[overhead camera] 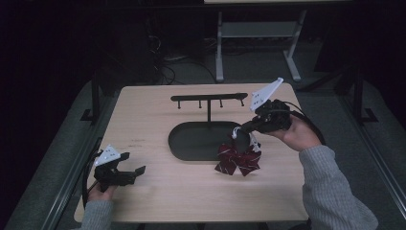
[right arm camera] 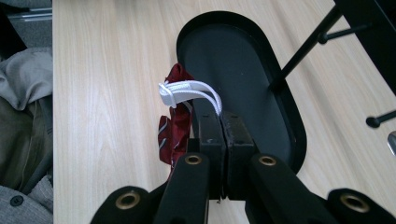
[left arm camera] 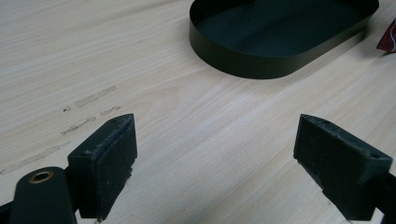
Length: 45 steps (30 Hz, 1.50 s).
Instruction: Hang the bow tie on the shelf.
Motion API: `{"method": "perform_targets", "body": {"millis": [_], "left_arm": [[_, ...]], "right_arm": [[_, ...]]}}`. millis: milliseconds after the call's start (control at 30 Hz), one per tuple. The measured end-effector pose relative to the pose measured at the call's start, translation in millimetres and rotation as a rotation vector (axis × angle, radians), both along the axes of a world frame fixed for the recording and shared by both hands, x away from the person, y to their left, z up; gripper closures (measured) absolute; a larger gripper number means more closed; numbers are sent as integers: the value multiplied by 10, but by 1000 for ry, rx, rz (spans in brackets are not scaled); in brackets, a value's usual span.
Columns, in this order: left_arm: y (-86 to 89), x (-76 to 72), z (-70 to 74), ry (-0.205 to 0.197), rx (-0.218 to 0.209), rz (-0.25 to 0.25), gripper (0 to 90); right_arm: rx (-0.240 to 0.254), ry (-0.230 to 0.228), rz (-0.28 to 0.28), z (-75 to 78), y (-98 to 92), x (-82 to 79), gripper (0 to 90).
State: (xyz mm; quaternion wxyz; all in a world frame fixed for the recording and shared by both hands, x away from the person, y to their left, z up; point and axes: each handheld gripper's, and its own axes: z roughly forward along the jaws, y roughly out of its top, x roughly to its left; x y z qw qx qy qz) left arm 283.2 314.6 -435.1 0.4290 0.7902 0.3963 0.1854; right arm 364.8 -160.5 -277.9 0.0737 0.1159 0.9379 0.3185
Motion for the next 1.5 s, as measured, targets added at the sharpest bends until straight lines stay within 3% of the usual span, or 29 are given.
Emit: {"method": "perform_targets", "body": {"millis": [900, 1500], "left_arm": [[22, 7, 6, -3, -3, 4, 130], [30, 25, -5, 6, -5, 6, 130]], "right_arm": [[1, -1, 60, 221, 329, 351, 882], [-6, 18, 39, 322, 446, 702, 881]]}}
